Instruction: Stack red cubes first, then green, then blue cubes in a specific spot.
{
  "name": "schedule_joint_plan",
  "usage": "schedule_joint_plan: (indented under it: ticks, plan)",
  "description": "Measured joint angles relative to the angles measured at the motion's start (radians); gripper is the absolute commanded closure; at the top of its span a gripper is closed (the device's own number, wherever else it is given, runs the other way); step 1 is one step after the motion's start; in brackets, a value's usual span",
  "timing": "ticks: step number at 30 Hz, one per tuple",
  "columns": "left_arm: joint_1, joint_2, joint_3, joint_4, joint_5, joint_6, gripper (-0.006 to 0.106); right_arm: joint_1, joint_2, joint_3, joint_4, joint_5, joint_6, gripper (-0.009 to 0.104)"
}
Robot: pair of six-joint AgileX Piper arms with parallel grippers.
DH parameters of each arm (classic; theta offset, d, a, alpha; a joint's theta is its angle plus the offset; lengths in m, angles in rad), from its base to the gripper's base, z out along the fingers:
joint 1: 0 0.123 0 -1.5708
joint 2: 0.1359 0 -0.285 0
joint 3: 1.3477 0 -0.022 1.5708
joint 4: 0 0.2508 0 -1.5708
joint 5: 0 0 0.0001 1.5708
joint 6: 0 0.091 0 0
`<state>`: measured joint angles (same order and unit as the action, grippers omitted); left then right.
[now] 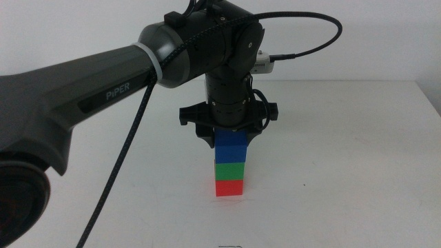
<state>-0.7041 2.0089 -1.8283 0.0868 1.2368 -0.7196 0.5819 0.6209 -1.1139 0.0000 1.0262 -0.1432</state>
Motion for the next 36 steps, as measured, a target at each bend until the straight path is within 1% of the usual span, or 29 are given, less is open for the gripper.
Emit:
schedule_joint_plan:
  ticks: [1,2,3,10,11,16,24,28,36]
  plan:
    - [0.000,0.000,0.000,-0.002,0.000,0.000,0.083,0.000,0.000,0.000,0.000,0.000,0.000,0.013]
    - [0.000,0.000,0.000,-0.004,0.000,0.000,0.070,0.000,0.000,0.000,0.000,0.000,0.000,0.013]
    - [0.000,0.000,0.000,-0.003,0.000,0.000,0.031,0.000,0.000,0.000,0.000,0.000,0.000,0.013]
    - [0.000,0.001,0.000,-0.003,0.000,0.000,0.024,0.000,0.000,0.000,0.000,0.000,0.000,0.013]
    - [0.000,0.001,0.000,-0.003,0.000,0.000,0.019,0.000,0.000,0.000,0.000,0.000,0.000,0.013]
    - [0.000,-0.003,0.000,-0.003,0.000,0.000,0.009,0.000,0.000,0.000,0.000,0.000,0.000,0.013]
    - [0.000,-0.053,0.000,-0.004,0.000,0.000,0.008,0.000,0.000,0.000,0.000,0.000,0.000,0.013]
    - [0.000,-0.098,0.000,-0.025,0.001,0.017,0.008,0.000,0.000,0.000,0.000,0.000,0.000,0.013]
    - [0.000,-0.270,0.000,-0.025,0.007,0.079,0.008,0.000,0.000,0.000,0.000,0.000,0.000,0.013]
